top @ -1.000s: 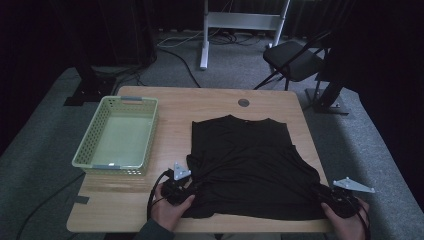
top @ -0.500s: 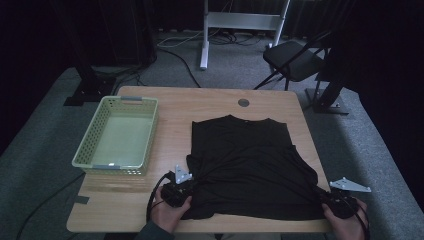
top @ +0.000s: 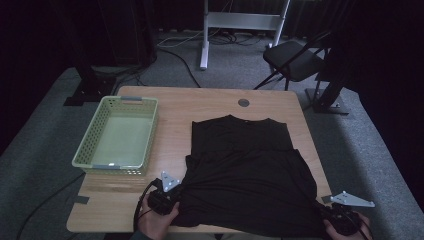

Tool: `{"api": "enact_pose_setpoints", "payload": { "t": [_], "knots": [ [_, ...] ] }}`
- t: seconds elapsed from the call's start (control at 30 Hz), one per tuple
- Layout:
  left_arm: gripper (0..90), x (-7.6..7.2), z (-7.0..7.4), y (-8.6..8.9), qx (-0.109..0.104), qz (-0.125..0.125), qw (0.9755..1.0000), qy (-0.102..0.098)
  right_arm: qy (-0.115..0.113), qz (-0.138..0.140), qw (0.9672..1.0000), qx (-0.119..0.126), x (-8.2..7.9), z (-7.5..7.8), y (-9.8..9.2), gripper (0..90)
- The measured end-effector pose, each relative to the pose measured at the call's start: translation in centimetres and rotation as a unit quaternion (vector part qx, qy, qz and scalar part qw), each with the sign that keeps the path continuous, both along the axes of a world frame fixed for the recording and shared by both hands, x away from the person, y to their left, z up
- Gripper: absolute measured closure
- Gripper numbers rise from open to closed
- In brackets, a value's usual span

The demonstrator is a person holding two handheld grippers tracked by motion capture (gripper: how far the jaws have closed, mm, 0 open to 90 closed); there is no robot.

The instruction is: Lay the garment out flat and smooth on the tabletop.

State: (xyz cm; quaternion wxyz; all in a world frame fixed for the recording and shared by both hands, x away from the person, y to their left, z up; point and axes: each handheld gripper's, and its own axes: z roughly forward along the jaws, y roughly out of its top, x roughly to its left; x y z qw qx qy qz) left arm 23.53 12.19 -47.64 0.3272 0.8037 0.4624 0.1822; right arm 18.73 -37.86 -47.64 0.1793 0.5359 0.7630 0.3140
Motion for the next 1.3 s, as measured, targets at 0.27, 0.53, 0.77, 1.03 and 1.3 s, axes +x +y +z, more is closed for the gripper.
{"api": "enact_pose_setpoints", "payload": {
  "t": [0.27,0.53,0.77,1.03,1.3],
  "knots": [
    [73.7,-1.0,0.1,-0.6,-0.007,-0.017,0.9998,0.0,-0.004,-0.013,0.9999,0.006,-1.0,0.4,-1.1,83.4],
    [56.1,1.6,0.7,-0.5,-0.024,0.0,0.9997,-0.003,-0.047,-0.036,0.9979,0.025,1.1,0.8,-1.5,64.7],
    [53.6,4.3,0.5,-1.5,-0.03,-0.002,0.9995,0.007,-0.054,-0.059,0.9966,0.019,4.1,0.1,-1.5,57.5],
    [53.8,5.3,0.3,-1.7,-0.036,0.0,0.9993,0.011,-0.049,-0.066,0.9966,0.002,5.2,-0.3,-1.3,55.7],
    [65.2,5.3,0.1,-2.1,-0.027,-0.007,0.9996,0.01,-0.043,-0.065,0.9969,-0.004,6.1,-0.8,-1.1,54.2]
  ]
}}
